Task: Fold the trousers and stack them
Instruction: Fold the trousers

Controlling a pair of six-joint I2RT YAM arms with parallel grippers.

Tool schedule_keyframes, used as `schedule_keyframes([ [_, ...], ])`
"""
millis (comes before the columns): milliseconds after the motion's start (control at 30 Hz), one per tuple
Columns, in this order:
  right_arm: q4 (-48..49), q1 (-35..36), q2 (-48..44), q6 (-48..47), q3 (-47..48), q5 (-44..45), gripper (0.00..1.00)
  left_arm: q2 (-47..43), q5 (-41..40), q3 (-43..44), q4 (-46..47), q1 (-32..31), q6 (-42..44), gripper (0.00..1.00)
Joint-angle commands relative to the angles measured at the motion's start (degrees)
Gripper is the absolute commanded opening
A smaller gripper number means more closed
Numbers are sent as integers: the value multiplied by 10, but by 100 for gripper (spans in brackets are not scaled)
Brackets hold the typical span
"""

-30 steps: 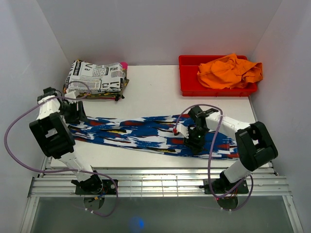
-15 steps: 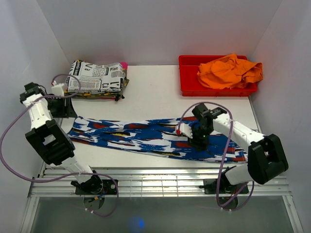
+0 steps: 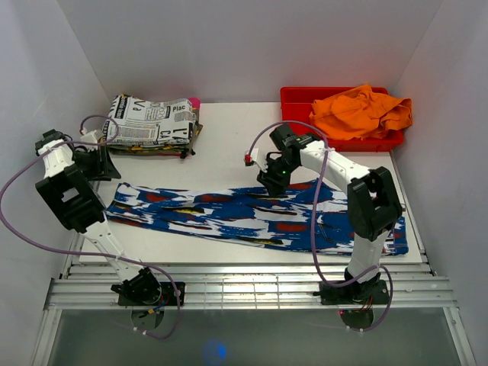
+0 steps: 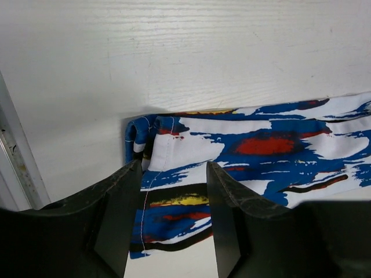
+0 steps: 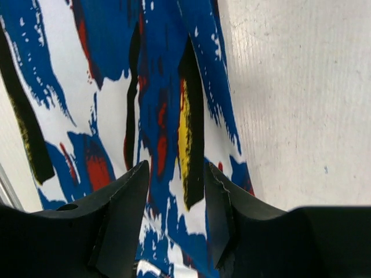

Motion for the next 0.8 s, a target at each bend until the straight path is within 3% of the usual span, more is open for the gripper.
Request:
schedule_keyframes([
  [0,21,9,28,32,44,10,49,-7,22,16,15,-4,-12,59],
  [233,11,12,62,14,16,28,48,-5,6,-40,72,-35,-21,57],
  [767,6,12,90,2,-10,43,48,19,-68,-75,131,-74,-46,50],
])
